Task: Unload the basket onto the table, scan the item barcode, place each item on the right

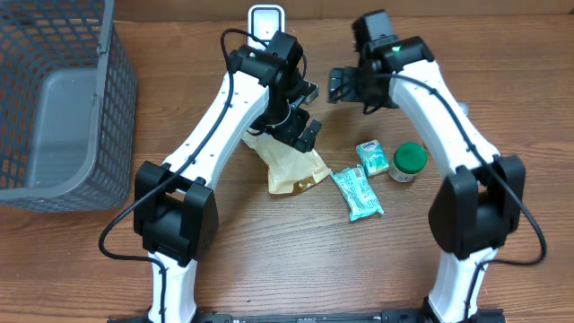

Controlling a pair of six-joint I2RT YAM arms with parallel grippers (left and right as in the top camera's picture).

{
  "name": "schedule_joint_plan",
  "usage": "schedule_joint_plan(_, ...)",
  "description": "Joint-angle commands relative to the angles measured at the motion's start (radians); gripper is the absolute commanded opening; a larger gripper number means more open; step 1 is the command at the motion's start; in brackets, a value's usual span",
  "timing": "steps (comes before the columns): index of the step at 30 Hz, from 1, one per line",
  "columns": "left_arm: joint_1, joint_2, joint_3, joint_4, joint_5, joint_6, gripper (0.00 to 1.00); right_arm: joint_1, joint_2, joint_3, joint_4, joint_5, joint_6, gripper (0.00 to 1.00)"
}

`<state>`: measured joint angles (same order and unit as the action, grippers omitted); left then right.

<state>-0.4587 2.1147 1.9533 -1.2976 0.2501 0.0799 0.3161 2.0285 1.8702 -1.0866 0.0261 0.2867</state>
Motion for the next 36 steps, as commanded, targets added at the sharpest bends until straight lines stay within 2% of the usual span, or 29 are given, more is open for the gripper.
schedule_joint_plan(1,-0.006,-0.031,0.013,0.001,-0.003,-0.006,1.00,0.029,-0.172,0.015,0.004,0.006,-0.007,1.00)
schedule_joint_plan(14,-0.006,-0.031,0.013,0.001,-0.003,-0.006,1.00,0.055,-0.567,0.015,0.003,0.006,-0.007,1.00)
schedule_joint_plan(29,-0.006,-0.031,0.013,0.001,-0.003,-0.006,1.00,0.055,-0.864,0.015,-0.001,0.006,-0.007,1.00)
schedule_joint_plan(36,-0.006,-0.031,0.013,0.001,-0.003,-0.006,1.00,0.055,-1.011,0.015,-0.067,0.006,-0.007,1.00)
